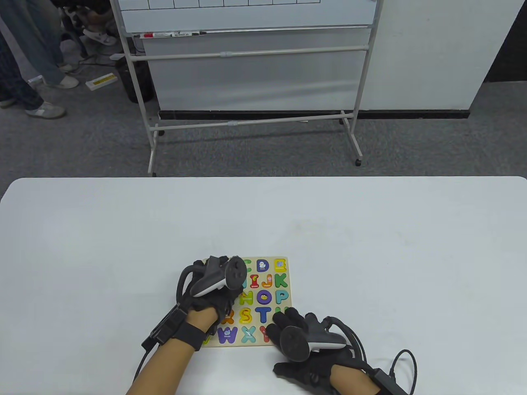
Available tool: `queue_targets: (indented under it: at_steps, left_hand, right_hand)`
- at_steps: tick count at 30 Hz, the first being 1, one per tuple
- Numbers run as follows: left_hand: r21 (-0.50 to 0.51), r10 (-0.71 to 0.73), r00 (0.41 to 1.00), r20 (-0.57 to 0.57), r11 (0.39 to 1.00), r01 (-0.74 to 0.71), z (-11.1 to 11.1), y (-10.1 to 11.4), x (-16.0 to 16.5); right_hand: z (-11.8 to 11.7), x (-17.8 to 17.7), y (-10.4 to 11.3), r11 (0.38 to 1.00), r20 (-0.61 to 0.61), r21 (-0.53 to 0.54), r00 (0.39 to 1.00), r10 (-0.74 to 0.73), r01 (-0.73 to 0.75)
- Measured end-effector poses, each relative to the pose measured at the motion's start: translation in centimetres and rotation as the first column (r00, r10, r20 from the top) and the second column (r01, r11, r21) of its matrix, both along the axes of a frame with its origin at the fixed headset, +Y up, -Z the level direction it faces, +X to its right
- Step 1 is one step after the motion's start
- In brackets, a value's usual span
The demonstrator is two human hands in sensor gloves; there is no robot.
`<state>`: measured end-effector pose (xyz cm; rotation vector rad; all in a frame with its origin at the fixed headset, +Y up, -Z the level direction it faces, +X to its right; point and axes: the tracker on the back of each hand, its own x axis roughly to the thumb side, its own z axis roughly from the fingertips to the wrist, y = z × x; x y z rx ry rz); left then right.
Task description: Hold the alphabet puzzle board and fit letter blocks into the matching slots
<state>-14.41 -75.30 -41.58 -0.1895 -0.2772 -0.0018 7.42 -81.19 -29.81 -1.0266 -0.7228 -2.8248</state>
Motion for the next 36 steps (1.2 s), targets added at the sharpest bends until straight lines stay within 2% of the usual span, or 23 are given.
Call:
queue_targets:
  at_steps: [8,13,20,23,28,33,36]
  left_hand:
    - [0.093,0.025,0.999,-0.037,0.995,-0.022,2.0,4.7,-4.5]
    - [0.118,0.058,0.997,-0.052,0.992,-0.052,4.0,6.1,-7.0]
    - [0.138,0.05,0.996,-0.076,0.99,-0.039,6.9,5.9,-9.6]
    - [0.12,0.103,0.992,-0.078,0.988,-0.093,8.2,5.5,-10.1]
    - [0.197,0.027,0.999,-0.036,0.98,-0.02,10.0,5.3,-10.1]
    - [0.219,-0.013,1.0,-0.013,0.976,0.016,11.1,4.6,-10.0]
    - [0.212,0.012,1.0,-0.015,0.977,-0.009,11.2,4.1,-10.1]
  right_hand:
    - [-0.1,-0.1,0.1,1.0,0.015,-0.007,1.0,-0.007,0.007]
    - [-0.1,-0.1,0.1,1.0,0.018,-0.006,1.0,-0.005,0.005]
    - [-0.1,-0.1,0.1,1.0,0.021,-0.008,1.0,-0.006,0.006]
    - [-0.1,-0.2,0.1,1.0,0.024,-0.012,1.0,-0.006,0.006]
    - [-0.1,-0.2,0.1,1.0,0.029,-0.015,1.0,-0.011,0.012]
    - [-0.4,-0.2,0.7,0.997,0.052,0.003,0.996,-0.072,0.072]
    - [-0.4,-0.2,1.3,0.995,0.055,0.02,0.993,-0.102,0.101]
